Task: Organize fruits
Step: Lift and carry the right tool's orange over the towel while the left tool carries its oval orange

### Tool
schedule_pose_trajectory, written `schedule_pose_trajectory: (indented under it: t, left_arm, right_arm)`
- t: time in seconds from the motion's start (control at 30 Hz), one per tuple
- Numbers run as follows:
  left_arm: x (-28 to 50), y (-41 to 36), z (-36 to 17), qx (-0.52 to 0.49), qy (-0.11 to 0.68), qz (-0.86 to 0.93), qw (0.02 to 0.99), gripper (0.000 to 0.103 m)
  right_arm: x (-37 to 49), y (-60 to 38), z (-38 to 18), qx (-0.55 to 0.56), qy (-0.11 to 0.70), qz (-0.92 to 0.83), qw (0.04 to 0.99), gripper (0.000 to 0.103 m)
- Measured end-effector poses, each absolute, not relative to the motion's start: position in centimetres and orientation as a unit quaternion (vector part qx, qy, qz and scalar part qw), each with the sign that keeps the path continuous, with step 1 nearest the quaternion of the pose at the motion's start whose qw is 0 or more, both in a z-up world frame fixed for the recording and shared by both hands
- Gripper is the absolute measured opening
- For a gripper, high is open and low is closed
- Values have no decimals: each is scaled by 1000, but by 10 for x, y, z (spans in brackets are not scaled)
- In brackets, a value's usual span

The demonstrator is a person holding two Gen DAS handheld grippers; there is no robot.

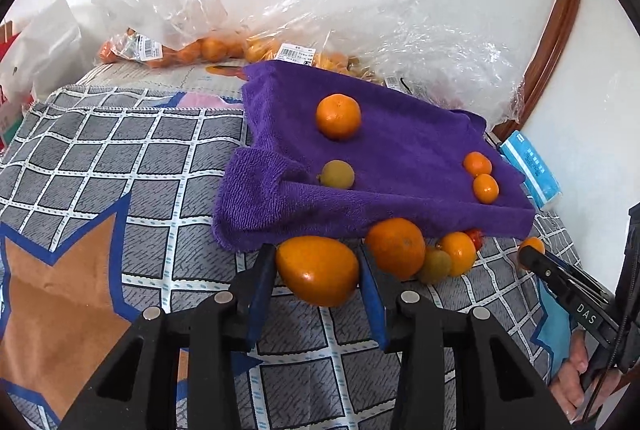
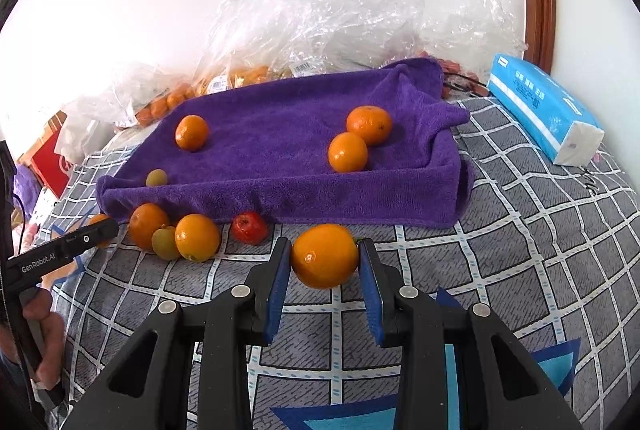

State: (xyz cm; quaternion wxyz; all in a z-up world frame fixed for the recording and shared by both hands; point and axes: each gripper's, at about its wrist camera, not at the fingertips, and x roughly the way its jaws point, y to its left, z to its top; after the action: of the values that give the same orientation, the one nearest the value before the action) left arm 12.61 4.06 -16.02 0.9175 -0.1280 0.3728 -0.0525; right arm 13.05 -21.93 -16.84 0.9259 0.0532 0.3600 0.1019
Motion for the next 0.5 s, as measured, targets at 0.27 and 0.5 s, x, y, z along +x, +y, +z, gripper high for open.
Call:
schedule_pose_trajectory:
  t: [0.27,0.5]
  left_arm:
    - [118,31,-156,-113,364,-64,922,38]
    - [106,24,-145,-96,330,-73,936,38]
  right_arm:
    - [127,-220,-165,58,346,104,931,34]
    - [121,-224,-161,66,330,93,937,34]
